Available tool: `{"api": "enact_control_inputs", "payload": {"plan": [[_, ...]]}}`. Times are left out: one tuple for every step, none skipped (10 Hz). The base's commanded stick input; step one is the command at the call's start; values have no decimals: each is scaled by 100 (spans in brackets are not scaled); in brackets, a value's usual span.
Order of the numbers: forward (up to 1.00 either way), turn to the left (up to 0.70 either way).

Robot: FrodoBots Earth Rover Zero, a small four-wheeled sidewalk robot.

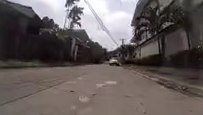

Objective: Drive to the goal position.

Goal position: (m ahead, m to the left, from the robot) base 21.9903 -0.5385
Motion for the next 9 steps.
{"api": "enact_control_inputs", "payload": {"plan": [[50,0],[50,0],[50,0],[50,0],[50,0],[50,0],[50,0],[50,0],[50,-40]]}}
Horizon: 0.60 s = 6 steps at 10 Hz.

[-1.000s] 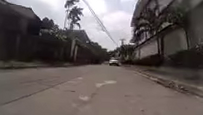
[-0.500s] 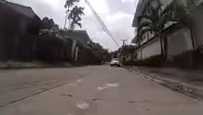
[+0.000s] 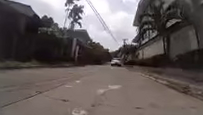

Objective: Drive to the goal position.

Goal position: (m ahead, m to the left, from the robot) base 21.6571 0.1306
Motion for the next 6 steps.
{"api": "enact_control_inputs", "payload": {"plan": [[50,-50],[50,-50],[50,-50],[50,-50],[50,-33],[50,-8]]}}
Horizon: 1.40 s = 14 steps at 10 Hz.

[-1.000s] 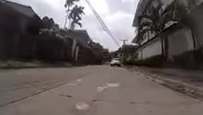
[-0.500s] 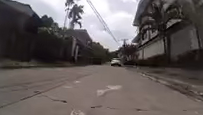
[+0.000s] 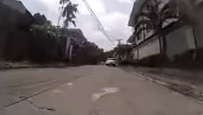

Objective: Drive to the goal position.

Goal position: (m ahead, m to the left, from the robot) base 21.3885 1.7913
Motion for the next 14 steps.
{"api": "enact_control_inputs", "payload": {"plan": [[50,0],[50,0],[50,0],[50,0],[50,0],[50,0],[50,0],[50,0],[50,0],[50,0],[50,0],[50,0],[50,0],[50,0]]}}
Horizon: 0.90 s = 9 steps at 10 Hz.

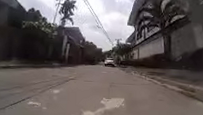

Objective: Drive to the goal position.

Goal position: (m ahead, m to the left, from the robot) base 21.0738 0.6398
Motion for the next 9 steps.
{"api": "enact_control_inputs", "payload": {"plan": [[50,0],[50,0],[50,0],[50,0],[50,0],[50,0],[50,0],[50,0],[50,0]]}}
